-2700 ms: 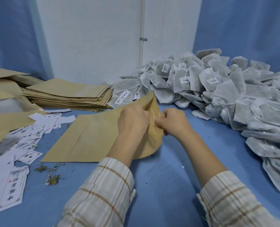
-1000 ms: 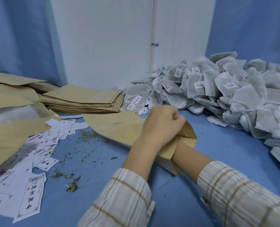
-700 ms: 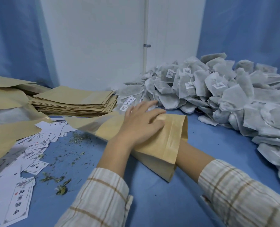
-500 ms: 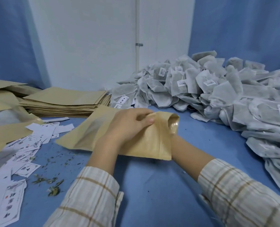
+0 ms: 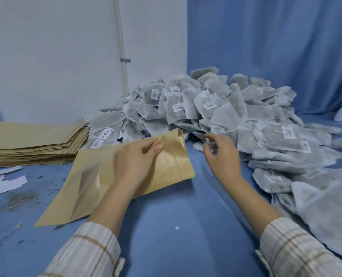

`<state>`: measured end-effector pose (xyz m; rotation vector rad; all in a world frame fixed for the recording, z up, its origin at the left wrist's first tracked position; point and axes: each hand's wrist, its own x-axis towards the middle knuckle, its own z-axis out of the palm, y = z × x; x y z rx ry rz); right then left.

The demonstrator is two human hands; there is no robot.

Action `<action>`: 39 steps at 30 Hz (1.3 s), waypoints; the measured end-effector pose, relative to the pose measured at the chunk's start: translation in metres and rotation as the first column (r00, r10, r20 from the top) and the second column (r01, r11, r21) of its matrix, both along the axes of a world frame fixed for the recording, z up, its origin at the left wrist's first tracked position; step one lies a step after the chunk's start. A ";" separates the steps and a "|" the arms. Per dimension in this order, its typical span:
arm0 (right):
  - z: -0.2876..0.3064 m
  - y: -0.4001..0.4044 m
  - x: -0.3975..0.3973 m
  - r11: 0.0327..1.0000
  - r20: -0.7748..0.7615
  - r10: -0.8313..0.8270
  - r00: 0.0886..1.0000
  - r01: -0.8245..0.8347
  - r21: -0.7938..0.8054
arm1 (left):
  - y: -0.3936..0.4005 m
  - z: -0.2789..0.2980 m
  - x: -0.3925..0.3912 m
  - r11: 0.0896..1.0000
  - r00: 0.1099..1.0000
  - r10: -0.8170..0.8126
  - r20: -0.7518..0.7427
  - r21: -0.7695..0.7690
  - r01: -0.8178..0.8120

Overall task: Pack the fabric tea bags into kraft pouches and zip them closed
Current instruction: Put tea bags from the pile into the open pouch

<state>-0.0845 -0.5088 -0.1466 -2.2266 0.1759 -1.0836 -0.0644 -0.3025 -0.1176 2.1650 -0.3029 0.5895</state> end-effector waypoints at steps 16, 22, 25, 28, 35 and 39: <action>0.037 -0.055 0.060 0.976 0.193 -0.189 0.963 0.162 0.146 | -0.050 -0.009 0.060 0.979 0.996 -0.069 -0.049 -0.194 0.058; 0.062 -0.034 0.052 0.703 0.404 -0.224 0.887 -0.140 0.697 | -0.041 -0.003 0.060 0.966 0.998 -0.054 -0.024 -0.255 0.046; 0.059 -0.022 0.051 0.585 0.275 -0.061 0.959 -0.189 0.788 | -0.039 0.002 0.058 0.954 0.999 -0.048 -0.016 -0.296 0.041; 0.051 -0.002 0.053 0.526 0.100 0.354 0.930 -0.286 0.801 | -0.039 0.003 0.058 0.948 0.999 -0.053 0.000 -0.315 0.051; 0.041 0.004 0.050 0.762 -0.398 0.641 0.656 -0.483 0.431 | -0.035 0.007 0.059 0.966 0.996 -0.091 0.024 -0.239 0.094; 0.040 -0.016 0.059 0.996 -0.163 0.060 0.985 -0.047 0.081 | -0.037 0.003 0.061 0.961 0.997 -0.077 -0.005 -0.267 0.073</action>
